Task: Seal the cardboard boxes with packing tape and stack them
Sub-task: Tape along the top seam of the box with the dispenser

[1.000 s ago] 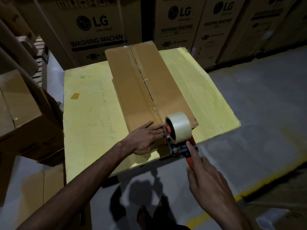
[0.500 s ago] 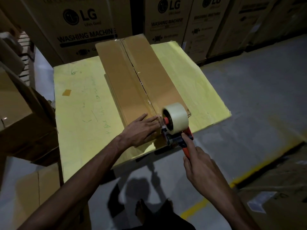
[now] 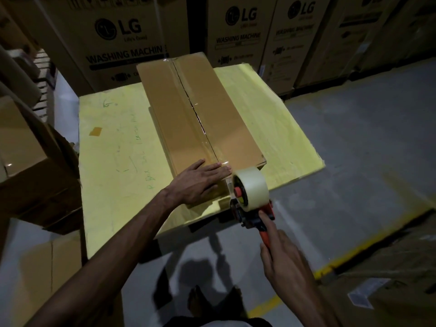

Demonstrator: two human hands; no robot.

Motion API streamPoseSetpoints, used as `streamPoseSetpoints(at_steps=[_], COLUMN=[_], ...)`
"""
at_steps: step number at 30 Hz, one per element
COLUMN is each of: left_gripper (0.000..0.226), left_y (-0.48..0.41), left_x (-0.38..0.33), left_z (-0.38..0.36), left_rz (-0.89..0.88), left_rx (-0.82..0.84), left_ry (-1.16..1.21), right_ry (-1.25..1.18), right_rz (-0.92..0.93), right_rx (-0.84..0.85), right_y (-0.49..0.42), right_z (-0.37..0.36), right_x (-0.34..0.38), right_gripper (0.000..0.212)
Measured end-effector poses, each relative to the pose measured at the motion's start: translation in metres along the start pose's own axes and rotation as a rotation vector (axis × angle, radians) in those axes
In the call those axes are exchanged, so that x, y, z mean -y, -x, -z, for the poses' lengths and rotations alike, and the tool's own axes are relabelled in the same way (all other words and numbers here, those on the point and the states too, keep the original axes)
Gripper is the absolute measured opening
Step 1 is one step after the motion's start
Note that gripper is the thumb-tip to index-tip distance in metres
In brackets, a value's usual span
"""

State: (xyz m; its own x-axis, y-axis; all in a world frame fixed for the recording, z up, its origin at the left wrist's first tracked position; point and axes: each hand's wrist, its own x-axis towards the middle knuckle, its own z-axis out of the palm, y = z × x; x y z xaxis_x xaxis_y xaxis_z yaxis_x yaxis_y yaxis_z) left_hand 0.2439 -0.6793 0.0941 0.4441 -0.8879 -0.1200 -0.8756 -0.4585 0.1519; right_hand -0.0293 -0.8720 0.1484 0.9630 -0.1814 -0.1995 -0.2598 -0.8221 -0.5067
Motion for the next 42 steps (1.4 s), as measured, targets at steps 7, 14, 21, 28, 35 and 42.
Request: streamPoseSetpoints(at_steps=[7,14,21,28,35,42], left_gripper=[0.058,0.037,0.008,0.036,0.056,0.048], left_y=[0.004,0.020,0.023,0.002,-0.012,-0.016], left_x=[-0.001,-0.036,-0.109,-0.111,-0.091,-0.099], left_z=[-0.003,-0.019,-0.056,-0.046,-0.020,-0.015], left_rz=[0.026,0.317,0.737,0.924,0.820,0.882], left_rx=[-0.020,-0.638,-0.834,-0.576,-0.370,-0.351], left_ry=[-0.026,-0.086,0.456,1.700,2.033,1.865], right_ry=[-0.181,-0.224,-0.197,-0.150,-0.104,0.016], right_rz=[0.030,0.026,0.037,0.071,0.047,-0.112], right_rx=[-0.073,-0.178,-0.215,-0.168,-0.087,0.037], right_y=[-0.003,-0.002,-0.007,-0.004,-0.003,-0.007], right_z=[-0.031,-0.053,-0.062,-0.049,-0.031,-0.020], right_x=[-0.023,-0.032,-0.028,-0.024,-0.015,0.016], right_gripper=[0.062,0.062,0.066,0.066,0.061,0.059])
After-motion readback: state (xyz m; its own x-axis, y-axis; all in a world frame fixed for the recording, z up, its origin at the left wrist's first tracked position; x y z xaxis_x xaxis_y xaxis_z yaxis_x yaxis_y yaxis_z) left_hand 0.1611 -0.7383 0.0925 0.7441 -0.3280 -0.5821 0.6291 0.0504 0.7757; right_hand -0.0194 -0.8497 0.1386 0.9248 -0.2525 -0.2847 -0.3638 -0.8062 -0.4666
